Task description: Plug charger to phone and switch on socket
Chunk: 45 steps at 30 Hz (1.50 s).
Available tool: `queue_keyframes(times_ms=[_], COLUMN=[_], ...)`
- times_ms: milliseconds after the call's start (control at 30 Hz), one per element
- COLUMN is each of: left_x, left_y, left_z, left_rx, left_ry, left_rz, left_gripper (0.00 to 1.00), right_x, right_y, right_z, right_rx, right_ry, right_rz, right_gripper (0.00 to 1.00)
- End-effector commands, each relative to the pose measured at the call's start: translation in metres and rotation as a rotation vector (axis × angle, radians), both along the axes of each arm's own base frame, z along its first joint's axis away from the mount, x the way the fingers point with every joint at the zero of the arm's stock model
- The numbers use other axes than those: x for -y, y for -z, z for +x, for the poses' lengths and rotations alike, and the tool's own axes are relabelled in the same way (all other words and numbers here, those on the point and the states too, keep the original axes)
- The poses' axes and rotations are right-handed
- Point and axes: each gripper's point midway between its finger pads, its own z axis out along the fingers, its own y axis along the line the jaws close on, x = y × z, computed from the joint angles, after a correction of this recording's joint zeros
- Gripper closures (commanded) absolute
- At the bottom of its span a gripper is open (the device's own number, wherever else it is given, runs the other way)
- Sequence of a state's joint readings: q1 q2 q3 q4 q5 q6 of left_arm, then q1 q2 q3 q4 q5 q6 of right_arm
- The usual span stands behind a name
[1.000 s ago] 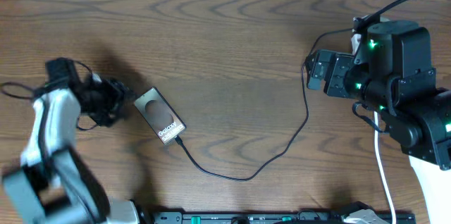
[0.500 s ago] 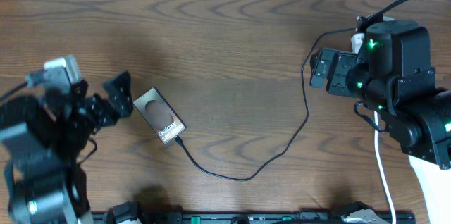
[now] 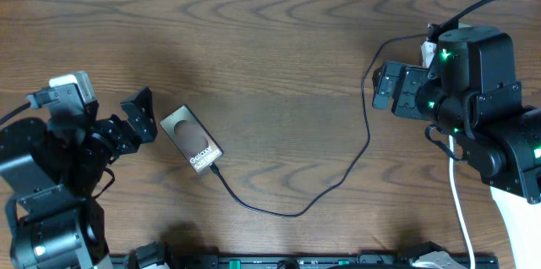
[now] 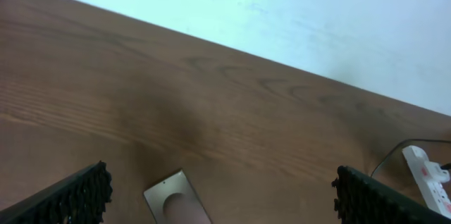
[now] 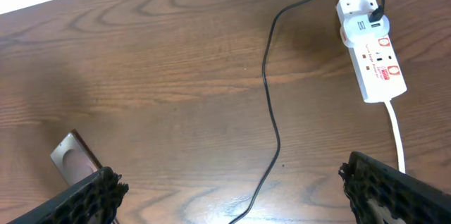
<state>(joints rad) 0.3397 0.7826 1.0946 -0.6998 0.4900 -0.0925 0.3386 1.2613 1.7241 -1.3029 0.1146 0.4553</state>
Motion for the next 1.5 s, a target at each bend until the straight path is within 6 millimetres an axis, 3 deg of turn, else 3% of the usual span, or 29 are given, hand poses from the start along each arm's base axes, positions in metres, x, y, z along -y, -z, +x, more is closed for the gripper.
queue_keyframes(times_ms=[0,667,1033,1233,1467], left_x=[-0.002,-0.002,-0.002,-0.002,-0.002], left_y=[0.002,0.003,0.003,0.003,0.003], left_z=[0.002,0.002,0.002,0.002,0.002], left_rx=[-0.009,-0.013,-0.012,-0.014,-0.014], left_ry=[-0.006,-0.006,-0.006,-0.006,-0.006], left_rz=[0.007,0.006,0.006,0.006,0.006], left_gripper=[0.00,0.00,0.00,0.00,0.00], right_x=[0.004,0.009,0.076,0.124,0.174], right_y=[-0.003,-0.003,0.001,0.026,0.072], right_z=[0.001,0.001,0.009,0.026,0.062], right_rx=[0.013,0.014,0.013,-0.098,-0.201], right_ry=[0.019,0.036,0.274,0.346,0.245], right_rz=[-0.021,-0.042,-0.223,-0.251,-0.101], right_gripper=[0.01,0.01,0.01,0.01,0.01])
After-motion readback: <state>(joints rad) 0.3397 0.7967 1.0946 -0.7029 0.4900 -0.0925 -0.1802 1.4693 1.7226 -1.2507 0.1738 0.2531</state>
